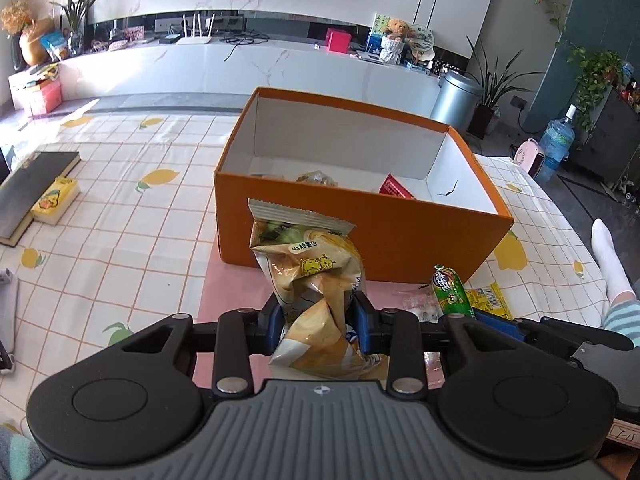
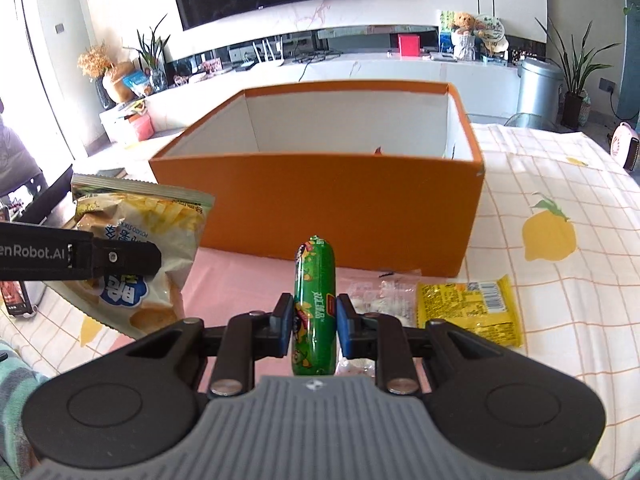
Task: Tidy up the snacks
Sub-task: 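Lift both snacks over the orange box and open both tools to drop them, then withdraw both tools from the box back to the mat, then grasp the clear packet of white balls with the left tool while the right tool grasps the yellow wafer packet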
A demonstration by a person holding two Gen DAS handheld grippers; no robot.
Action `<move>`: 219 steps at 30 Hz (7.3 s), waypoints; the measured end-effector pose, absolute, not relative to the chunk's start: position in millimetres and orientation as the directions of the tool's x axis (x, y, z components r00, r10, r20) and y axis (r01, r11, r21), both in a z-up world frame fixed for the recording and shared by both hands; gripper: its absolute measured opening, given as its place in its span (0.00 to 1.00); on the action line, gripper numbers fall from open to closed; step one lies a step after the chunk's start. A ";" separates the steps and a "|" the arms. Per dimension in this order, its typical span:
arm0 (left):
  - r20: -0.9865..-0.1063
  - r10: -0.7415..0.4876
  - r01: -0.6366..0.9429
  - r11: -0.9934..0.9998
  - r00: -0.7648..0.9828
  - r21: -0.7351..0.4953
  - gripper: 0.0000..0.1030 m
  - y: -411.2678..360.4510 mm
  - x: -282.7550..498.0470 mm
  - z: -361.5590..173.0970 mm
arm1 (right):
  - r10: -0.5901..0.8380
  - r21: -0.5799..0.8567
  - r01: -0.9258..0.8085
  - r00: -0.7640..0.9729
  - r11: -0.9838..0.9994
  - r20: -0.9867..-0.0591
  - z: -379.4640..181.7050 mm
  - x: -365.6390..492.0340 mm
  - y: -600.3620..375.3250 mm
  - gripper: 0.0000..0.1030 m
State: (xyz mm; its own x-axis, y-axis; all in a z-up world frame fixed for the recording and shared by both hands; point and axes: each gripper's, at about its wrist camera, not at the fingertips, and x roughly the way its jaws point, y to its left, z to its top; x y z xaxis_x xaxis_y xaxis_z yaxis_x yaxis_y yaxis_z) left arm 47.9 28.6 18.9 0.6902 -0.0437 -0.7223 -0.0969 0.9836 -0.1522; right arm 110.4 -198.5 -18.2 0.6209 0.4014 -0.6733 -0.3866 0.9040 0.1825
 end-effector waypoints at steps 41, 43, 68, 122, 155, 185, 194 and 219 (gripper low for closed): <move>-0.650 0.015 0.019 0.999 0.760 0.046 0.38 20.3 171.4 42.7 | 0.324 0.017 -0.410 0.694 0.912 -0.643 48.3 255.7 -181.1 0.19; -0.670 0.016 0.028 0.998 0.742 0.055 0.38 21.5 179.6 34.7 | 0.317 0.021 -0.405 0.683 0.914 -0.658 41.9 265.8 -178.4 0.19; -0.825 -0.036 0.070 0.998 0.564 0.005 0.41 33.1 227.7 -14.5 | 0.139 -0.141 -0.454 0.529 0.880 -0.837 -43.0 324.5 -138.8 0.19; -0.667 -0.018 0.029 1.000 0.745 0.006 0.58 -0.1 77.1 28.4 | 0.332 0.056 -0.408 0.647 0.911 -0.686 32.7 125.9 -203.0 0.65; -0.779 -0.218 0.065 0.973 0.588 -0.223 0.66 -38.8 88.6 -63.8 | 0.197 -0.003 -0.333 0.566 0.943 -0.800 -70.5 151.1 -264.8 0.66; -0.849 -0.142 -0.014 0.985 0.508 -0.173 0.87 -28.6 102.7 -83.7 | 0.307 0.105 -0.407 0.470 0.907 -0.828 -86.3 150.0 -225.7 0.68; -0.867 -0.076 -0.009 0.996 0.493 -0.092 0.86 -28.1 103.1 -81.2 | 0.276 0.097 -0.373 0.465 0.923 -0.841 -83.4 145.2 -231.9 0.70; -0.880 -0.043 -0.038 0.997 0.473 -0.069 0.79 1.5 85.6 -77.8 | 0.353 0.057 -0.585 0.406 0.809 -0.843 -74.2 119.0 -215.4 0.72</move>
